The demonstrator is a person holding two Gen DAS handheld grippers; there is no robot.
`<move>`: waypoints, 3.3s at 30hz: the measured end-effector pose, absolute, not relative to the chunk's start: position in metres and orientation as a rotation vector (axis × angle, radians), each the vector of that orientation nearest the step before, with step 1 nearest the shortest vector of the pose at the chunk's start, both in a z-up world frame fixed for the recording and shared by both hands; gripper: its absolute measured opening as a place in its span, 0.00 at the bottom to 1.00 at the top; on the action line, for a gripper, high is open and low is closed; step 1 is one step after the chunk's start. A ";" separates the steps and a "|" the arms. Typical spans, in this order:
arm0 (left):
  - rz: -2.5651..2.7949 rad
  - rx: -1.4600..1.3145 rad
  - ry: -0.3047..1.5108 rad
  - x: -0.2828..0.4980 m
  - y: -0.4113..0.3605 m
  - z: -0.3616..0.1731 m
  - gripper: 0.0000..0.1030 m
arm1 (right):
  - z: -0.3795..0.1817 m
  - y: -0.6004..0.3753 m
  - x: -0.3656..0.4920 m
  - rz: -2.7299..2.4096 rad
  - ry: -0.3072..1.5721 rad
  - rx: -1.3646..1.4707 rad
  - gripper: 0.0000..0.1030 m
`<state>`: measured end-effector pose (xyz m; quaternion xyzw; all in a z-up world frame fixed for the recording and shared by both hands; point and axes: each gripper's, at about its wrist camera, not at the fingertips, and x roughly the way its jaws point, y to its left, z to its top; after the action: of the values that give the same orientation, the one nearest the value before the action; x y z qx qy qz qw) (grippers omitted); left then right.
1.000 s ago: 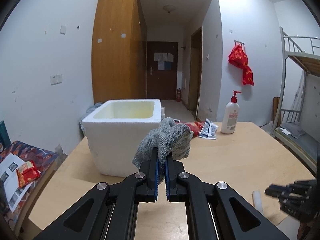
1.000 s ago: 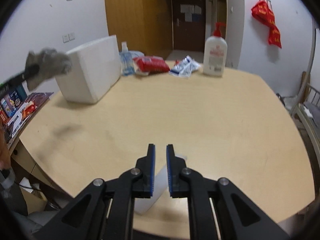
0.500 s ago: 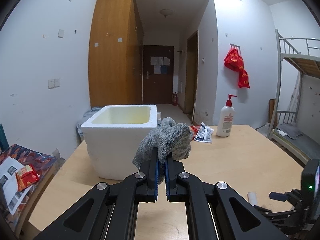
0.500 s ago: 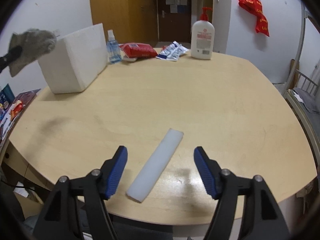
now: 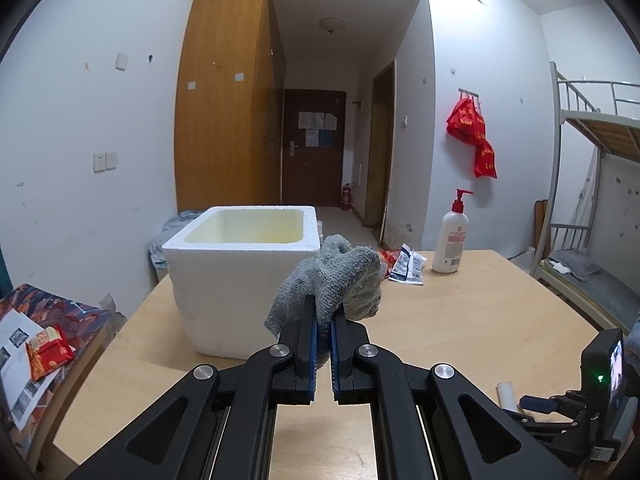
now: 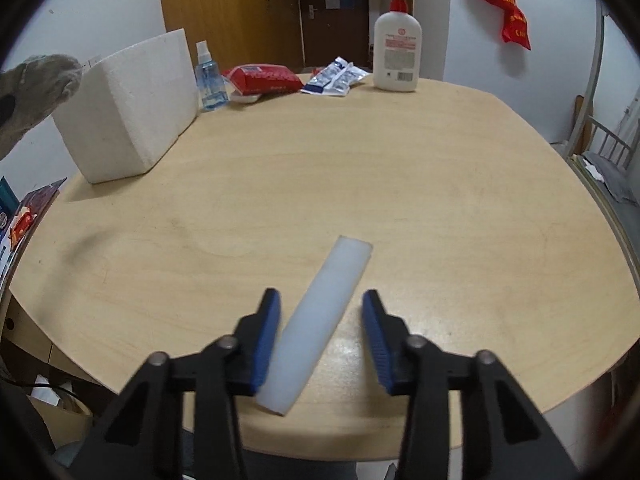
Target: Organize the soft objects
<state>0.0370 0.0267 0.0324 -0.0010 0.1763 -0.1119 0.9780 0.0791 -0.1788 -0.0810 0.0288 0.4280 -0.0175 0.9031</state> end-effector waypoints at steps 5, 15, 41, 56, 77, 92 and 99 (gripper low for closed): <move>-0.222 -0.001 0.348 0.038 0.027 0.035 0.05 | -0.083 -0.179 0.080 -0.044 0.890 0.056 0.39; -0.212 0.005 0.338 0.037 0.025 0.036 0.05 | -0.081 -0.173 0.078 -0.023 0.844 0.016 0.14; -0.229 0.005 0.336 0.040 0.030 0.032 0.05 | -0.070 -0.169 0.070 -0.095 0.831 0.008 0.63; -0.152 0.025 0.256 0.028 0.046 0.048 0.05 | -0.085 -0.165 0.082 -0.109 0.899 0.011 0.59; -0.100 0.037 0.259 0.043 0.047 0.057 0.05 | -0.065 -0.169 0.082 0.008 0.828 0.047 0.12; -0.095 0.045 0.276 0.076 0.040 0.067 0.05 | -0.025 -0.161 0.100 0.079 0.724 0.047 0.12; -0.098 0.047 0.292 0.103 0.035 0.075 0.05 | -0.014 -0.154 0.115 0.134 0.693 0.048 0.12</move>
<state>0.1035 0.0353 0.0746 0.0233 0.1456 -0.0489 0.9879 0.1147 -0.1542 -0.0136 0.0236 0.3393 0.0656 0.9381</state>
